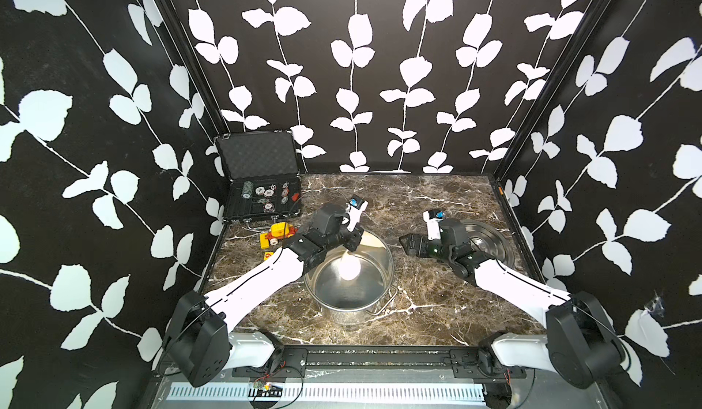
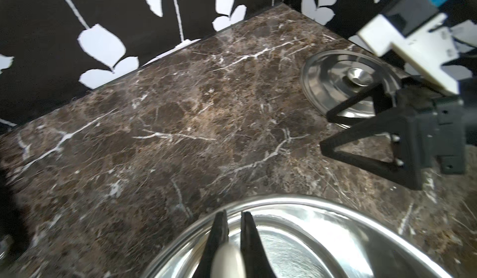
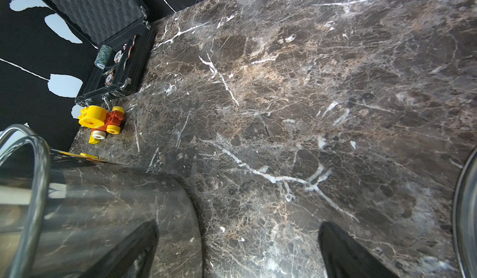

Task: Stir the soup with a spoon
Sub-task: Stir the soup in the pan with a stick.

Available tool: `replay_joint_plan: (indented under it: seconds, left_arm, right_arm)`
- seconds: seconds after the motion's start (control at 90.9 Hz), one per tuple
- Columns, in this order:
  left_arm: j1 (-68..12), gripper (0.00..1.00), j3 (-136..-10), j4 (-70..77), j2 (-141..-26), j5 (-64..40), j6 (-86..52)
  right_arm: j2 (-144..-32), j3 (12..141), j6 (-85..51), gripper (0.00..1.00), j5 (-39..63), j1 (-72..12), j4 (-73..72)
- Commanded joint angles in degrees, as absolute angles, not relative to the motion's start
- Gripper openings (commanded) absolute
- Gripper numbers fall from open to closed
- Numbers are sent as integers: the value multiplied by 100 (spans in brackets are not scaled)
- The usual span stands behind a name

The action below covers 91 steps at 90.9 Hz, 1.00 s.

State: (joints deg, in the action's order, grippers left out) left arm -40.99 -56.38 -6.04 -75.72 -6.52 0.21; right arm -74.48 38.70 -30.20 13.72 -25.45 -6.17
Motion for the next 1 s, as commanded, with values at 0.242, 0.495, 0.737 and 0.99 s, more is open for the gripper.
replay_joint_plan:
  seconds: [0.242, 0.495, 0.737, 0.99]
  left_arm:
    - [-5073, 0, -5863, -790, -7489, -2241, 716]
    - [-5247, 0, -5148, -1275, -6760, -2343, 497]
    - [-5247, 0, -4545, -1792, -5659, -1729, 188]
    - [-5223, 0, -4141, -2236, -4673, -193, -30]
  right_arm:
    - [-7282, 3801, -2987, 99, 1265, -2545, -756]
    - [-7388, 3763, -3038, 99, 1300, -2542, -881]
    - [-7538, 3813, -3076, 99, 1350, -2545, -973]
    - [-7569, 3851, -3102, 99, 1384, -2541, -984]
